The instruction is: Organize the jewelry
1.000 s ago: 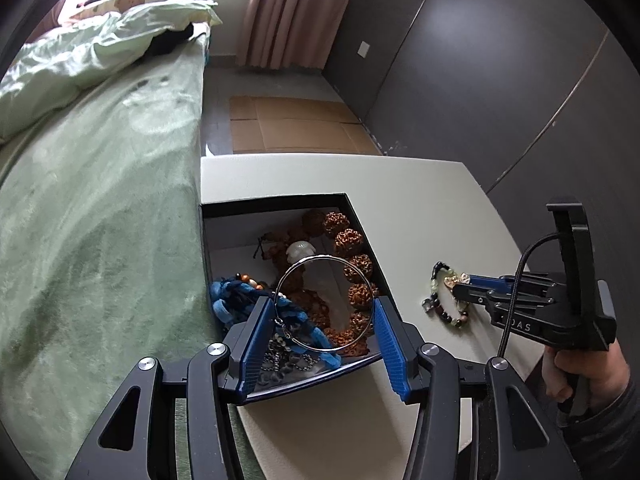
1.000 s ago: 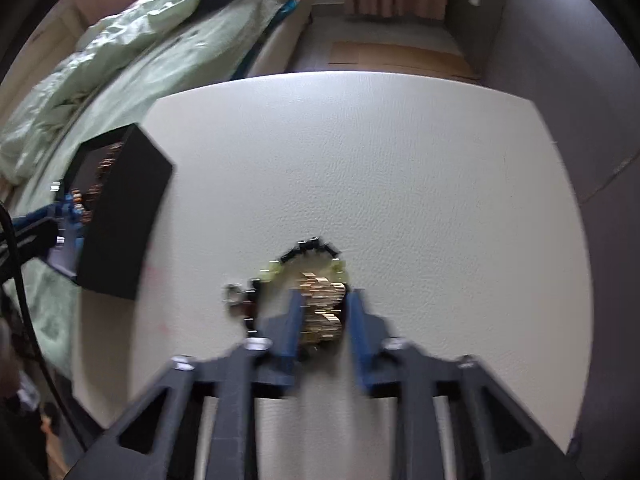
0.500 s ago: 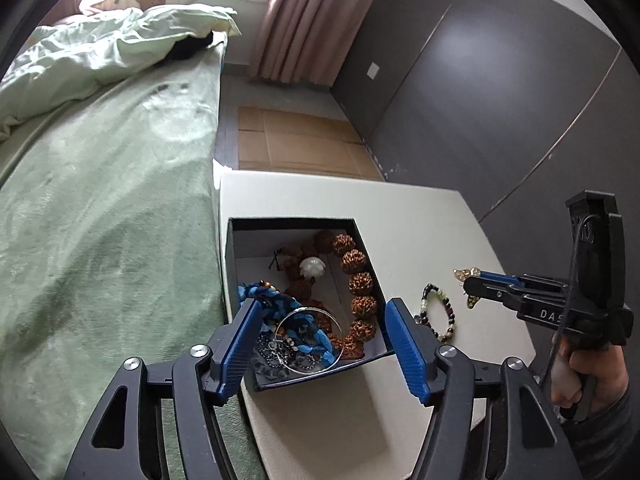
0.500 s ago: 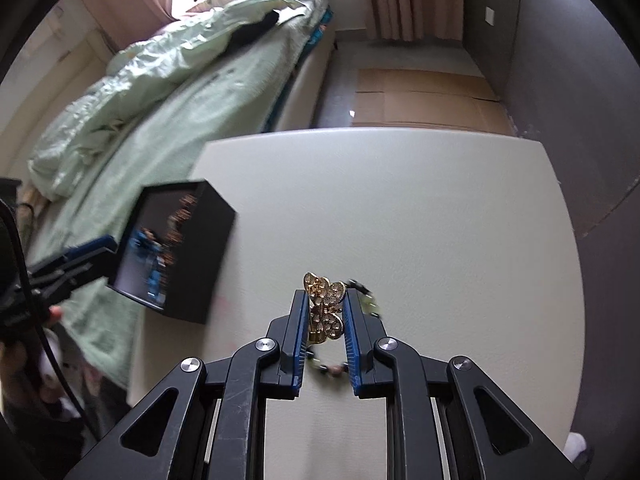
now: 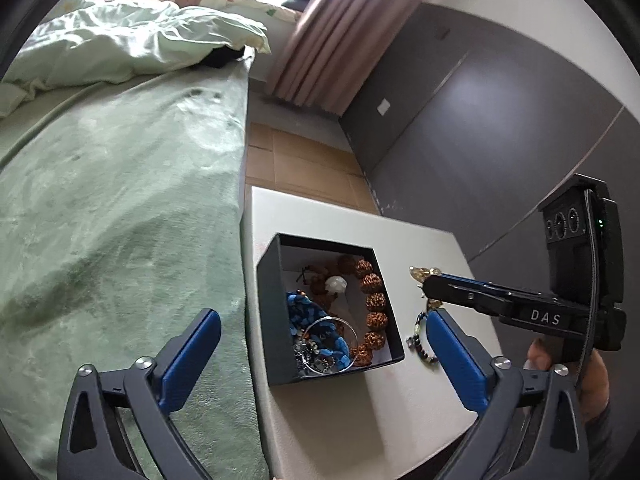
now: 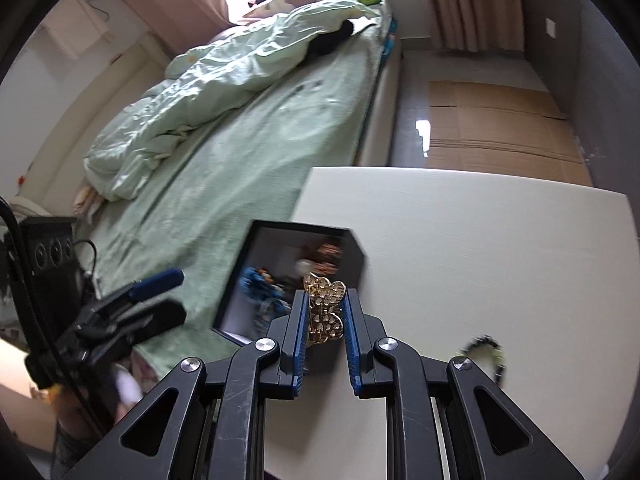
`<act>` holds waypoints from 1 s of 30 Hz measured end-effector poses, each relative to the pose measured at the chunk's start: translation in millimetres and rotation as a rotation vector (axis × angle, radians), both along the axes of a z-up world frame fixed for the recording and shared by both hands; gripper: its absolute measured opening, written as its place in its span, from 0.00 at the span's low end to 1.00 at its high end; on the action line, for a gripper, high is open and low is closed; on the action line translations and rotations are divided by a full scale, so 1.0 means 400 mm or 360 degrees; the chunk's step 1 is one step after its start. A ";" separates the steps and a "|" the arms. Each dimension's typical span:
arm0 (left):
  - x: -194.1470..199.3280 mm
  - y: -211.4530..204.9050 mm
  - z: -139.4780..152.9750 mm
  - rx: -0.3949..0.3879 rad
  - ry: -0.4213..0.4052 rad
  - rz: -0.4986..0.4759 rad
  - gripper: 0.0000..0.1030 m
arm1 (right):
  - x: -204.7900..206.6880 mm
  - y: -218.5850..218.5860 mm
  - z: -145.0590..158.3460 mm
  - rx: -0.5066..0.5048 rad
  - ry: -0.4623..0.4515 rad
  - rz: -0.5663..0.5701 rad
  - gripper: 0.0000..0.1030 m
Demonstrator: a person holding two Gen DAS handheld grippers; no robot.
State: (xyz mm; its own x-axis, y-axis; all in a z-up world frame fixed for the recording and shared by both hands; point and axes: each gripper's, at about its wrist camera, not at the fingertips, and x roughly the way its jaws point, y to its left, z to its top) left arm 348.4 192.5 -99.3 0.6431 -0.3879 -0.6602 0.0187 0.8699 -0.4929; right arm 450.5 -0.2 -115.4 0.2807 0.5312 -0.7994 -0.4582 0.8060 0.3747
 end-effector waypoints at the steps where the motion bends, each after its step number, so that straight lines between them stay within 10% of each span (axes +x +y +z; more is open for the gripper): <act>1: -0.005 0.008 0.001 -0.0013 -0.0007 0.0018 1.00 | 0.002 0.009 0.002 0.0016 0.0006 0.0005 0.18; 5: -0.026 0.037 0.000 -0.0050 -0.0041 0.0121 1.00 | 0.011 0.050 0.025 0.0128 0.0024 0.0020 0.22; 7: -0.033 0.044 -0.005 -0.0038 -0.0047 0.0180 1.00 | 0.013 0.055 0.032 0.0188 0.0052 0.0028 0.61; 9: -0.037 0.040 -0.013 -0.0008 -0.0057 0.0237 1.00 | 0.006 0.049 0.042 0.0201 0.0016 -0.0013 0.74; 30: -0.030 -0.183 0.011 0.0157 -0.0081 -0.0055 0.94 | -0.092 -0.286 -0.001 0.0035 -0.0031 -0.0320 0.74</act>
State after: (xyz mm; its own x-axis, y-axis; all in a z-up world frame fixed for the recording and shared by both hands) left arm 336.5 119.5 -94.7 0.6642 -0.3453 -0.6630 0.0724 0.9125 -0.4027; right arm 413.6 -114.6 -115.9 0.3979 0.4802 -0.7817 -0.2964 0.8737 0.3858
